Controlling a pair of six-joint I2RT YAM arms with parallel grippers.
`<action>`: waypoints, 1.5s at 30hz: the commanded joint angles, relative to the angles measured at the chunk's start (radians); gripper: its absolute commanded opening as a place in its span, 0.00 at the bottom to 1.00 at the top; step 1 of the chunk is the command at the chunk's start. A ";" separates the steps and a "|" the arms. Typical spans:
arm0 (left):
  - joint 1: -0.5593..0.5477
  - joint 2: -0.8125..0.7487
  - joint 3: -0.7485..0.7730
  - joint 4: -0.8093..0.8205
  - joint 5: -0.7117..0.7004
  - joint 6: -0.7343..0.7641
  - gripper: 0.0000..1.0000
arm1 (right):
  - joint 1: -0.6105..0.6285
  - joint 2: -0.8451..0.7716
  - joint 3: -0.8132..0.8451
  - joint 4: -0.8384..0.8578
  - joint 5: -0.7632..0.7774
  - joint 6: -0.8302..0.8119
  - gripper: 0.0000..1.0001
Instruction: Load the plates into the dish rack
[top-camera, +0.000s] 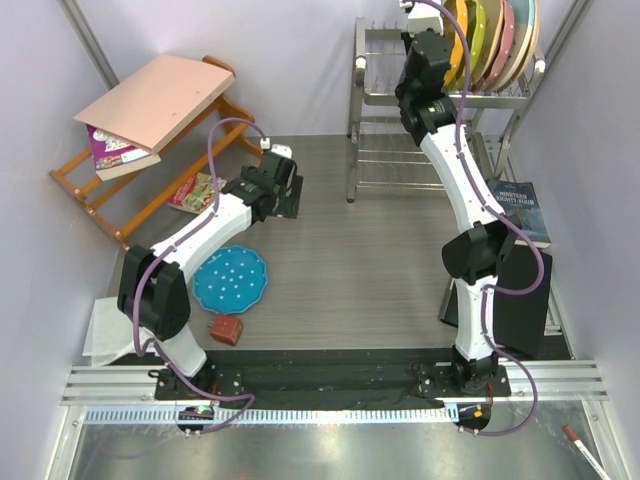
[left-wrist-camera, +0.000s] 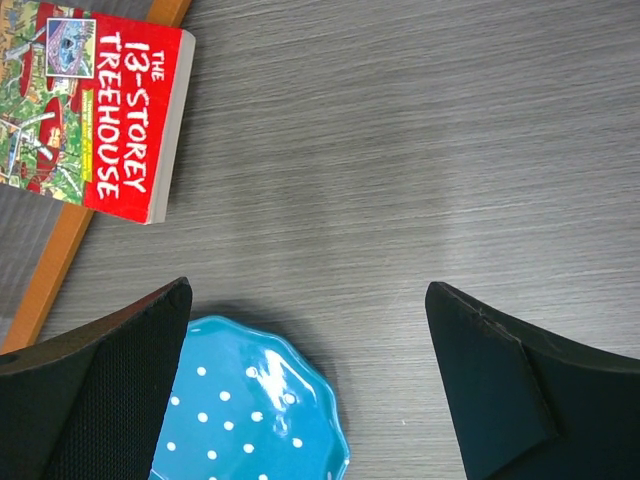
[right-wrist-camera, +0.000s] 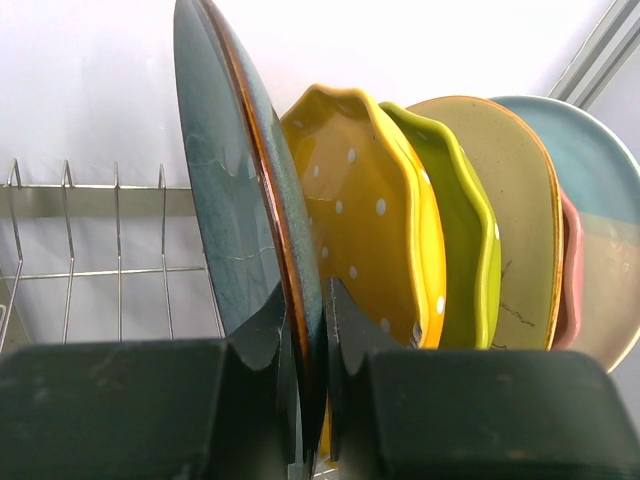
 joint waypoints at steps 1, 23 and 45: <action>-0.011 0.005 0.038 0.013 -0.003 -0.015 0.99 | -0.033 -0.124 0.040 0.293 0.108 -0.054 0.01; -0.024 0.010 0.025 0.022 0.000 -0.015 1.00 | -0.044 -0.126 0.029 0.234 0.121 -0.030 0.01; -0.025 0.059 0.051 0.009 0.014 -0.036 0.99 | -0.015 -0.172 0.015 0.243 -0.054 0.069 0.01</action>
